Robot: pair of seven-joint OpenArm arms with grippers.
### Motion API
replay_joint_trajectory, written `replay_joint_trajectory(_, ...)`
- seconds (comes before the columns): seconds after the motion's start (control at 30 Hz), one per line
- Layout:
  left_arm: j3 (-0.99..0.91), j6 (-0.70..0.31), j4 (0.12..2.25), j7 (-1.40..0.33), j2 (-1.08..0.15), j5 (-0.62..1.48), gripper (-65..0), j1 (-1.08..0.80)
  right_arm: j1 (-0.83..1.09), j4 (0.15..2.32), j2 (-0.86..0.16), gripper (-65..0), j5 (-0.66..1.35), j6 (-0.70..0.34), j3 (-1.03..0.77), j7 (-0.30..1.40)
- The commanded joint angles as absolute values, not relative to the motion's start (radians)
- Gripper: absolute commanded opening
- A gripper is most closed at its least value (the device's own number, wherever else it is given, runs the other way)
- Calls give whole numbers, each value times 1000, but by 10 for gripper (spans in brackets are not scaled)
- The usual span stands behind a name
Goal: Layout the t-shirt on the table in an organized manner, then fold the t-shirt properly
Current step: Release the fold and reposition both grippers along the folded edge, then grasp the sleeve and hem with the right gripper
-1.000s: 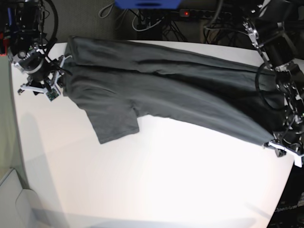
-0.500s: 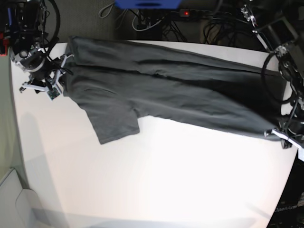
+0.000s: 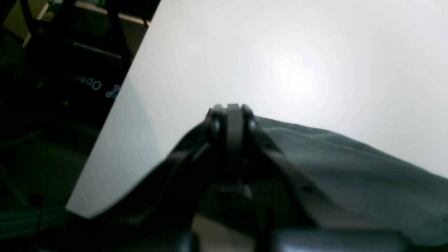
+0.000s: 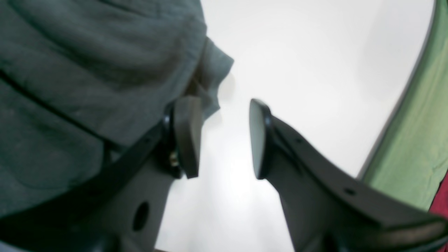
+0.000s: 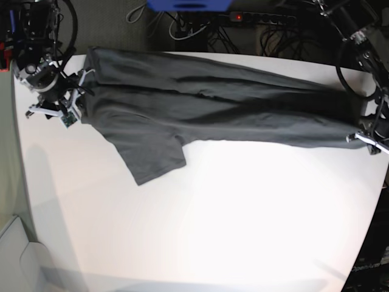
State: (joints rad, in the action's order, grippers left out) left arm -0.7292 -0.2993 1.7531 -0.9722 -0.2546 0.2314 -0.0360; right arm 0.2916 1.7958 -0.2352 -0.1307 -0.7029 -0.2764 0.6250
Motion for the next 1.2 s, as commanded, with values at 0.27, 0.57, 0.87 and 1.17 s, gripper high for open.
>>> replay_joint_trajectory(0.27, -725, -297, 1603, -897, -271, 232, -649, -42, 285, 1813, -246, -415, -124, -698, -283, 608)
replay_joint_trajectory(0.57, -723, -297, 1481, -869, -271, 231, -649, -44, 245, 1836, -266, -409, -127, -698, -320, 611)
replay_joint_trajectory(0.87, -723, -297, 1394, -875, -277, 231, -645, -45, 130, 1844, -268, -408, -125, -698, -363, 714)
replay_joint_trajectory(1.17, -619, -297, 1399, -869, -302, 231, -412, -74, -120, 1819, -214, -235, -124, -698, -110, 1003)
